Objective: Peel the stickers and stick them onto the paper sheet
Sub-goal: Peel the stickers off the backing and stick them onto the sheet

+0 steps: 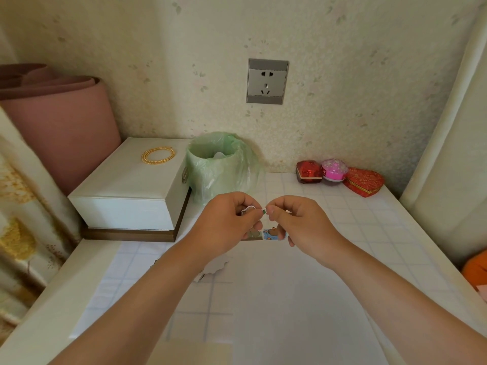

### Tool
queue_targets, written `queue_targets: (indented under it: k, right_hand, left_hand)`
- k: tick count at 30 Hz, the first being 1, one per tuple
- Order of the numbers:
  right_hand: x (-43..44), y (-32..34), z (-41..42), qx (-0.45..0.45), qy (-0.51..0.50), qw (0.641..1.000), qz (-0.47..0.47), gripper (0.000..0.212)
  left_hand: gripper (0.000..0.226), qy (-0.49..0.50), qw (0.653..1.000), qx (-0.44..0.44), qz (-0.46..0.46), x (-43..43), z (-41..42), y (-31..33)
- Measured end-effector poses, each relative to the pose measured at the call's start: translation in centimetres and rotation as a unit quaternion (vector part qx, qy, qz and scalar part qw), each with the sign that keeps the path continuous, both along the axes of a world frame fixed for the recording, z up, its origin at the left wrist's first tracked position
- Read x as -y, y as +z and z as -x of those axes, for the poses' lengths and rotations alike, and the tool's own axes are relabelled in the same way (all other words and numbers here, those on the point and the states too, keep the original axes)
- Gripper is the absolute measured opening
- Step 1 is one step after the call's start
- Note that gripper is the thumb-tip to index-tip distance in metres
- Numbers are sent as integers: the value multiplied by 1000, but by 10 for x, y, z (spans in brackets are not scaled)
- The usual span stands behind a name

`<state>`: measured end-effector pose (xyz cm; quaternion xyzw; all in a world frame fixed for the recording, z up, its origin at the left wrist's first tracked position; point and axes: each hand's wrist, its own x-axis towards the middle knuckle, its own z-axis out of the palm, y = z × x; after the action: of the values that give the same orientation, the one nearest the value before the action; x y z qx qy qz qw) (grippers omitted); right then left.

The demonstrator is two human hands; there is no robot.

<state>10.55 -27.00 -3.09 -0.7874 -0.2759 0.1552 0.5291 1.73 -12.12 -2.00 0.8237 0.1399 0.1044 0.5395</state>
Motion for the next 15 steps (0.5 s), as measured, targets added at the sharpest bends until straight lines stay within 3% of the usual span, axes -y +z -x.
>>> queue_targets:
  k: [6,11,15]
  right_hand:
    - [1,-5,2,172,14,981,88,22]
    - [1,-7,1,228,5,970,83,18]
    - [0,-8,0,208,5,976,59,20]
  left_hand:
    - [8,-15,1000,-8,-19,2,2,0]
    - [9,-21,999,-10,-31,2,2,0]
    - [9,-15,1000,-7,-24,0,2,0]
